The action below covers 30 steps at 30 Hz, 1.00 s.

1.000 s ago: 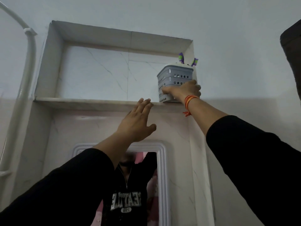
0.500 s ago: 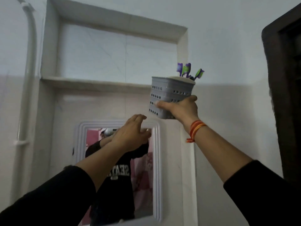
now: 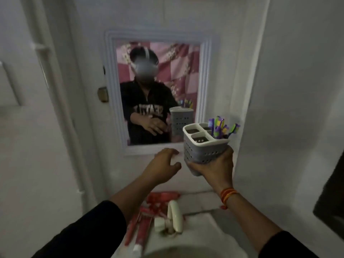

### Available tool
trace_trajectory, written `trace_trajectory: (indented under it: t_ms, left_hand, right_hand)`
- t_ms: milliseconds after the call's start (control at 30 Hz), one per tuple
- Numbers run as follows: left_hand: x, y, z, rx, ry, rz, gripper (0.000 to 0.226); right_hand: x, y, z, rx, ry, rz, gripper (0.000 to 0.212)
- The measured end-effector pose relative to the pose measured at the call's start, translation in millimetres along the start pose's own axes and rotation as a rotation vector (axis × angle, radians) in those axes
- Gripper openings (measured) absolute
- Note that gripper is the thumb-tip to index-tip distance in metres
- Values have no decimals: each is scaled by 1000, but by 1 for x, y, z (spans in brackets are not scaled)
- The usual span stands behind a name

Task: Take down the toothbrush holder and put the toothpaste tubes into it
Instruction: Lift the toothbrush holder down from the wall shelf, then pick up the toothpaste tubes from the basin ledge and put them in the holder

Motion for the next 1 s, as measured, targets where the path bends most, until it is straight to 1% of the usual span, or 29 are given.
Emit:
trace_trajectory:
  t_ms: [167,267,333,467,533,633,700,733,767,833,867,900,933,1000]
  left_hand:
    - [-65,-69,-21,167,-121,-8,37]
    - [-94,-104,-23,268,-187,-12,28]
    - [-111,-120,-21,285,-234,7,25]
    - [-153,-141,-13,274,-403,114,21]
    - [-177,-146,-7,199,-509,202,20]
    - [-209,-159,-6,139,-700,363,33]
    - [-228,-160,-4,138,-807,363,33]
    - [-236,-163,-5,170,-866,383,32]
    - [-243,-163,-4,176,-897,398,34]
    - [-255,-165,-6,147,-959,453,46]
    - [-260,-162,-4,91,-968,483,49]
    - [-264,-160,0,-75,-987,646,49]
    - [-269,-161,2,-151,-971,708,47]
    - [-269,-163,10,-191,-893,711,46]
  right_hand:
    - [-22,115,-50,-146,-69,-85,133]
    - [-29,176,-77,-241,-99,-115,133]
    - [-32,210,-91,-293,-102,-135,133]
    - [-34,257,-112,-383,-135,-126,134]
    - [-35,273,-122,-395,-146,-132,133]
    - [-37,289,-133,-418,-152,-80,130]
    - [-38,295,-136,-423,-168,-40,127]
    - [-38,295,-137,-415,-179,-29,127]
    - [-38,295,-138,-409,-187,-20,126]
    - [-36,296,-140,-409,-203,13,124]
    - [-35,298,-141,-412,-204,27,122]
    - [-34,298,-141,-416,-204,39,121]
    - [-33,298,-141,-420,-201,42,121]
    - [-34,298,-140,-427,-209,30,123]
Point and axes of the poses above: each hand's wrist, its own z-axis towards the middle knuckle, its own x-axis out of the back of the hand, y = z × x, the point moved 10 cm from there along z, towards the middle knuckle, and after that the axes turned 10 degrees about -x, right-handed, at the moved point
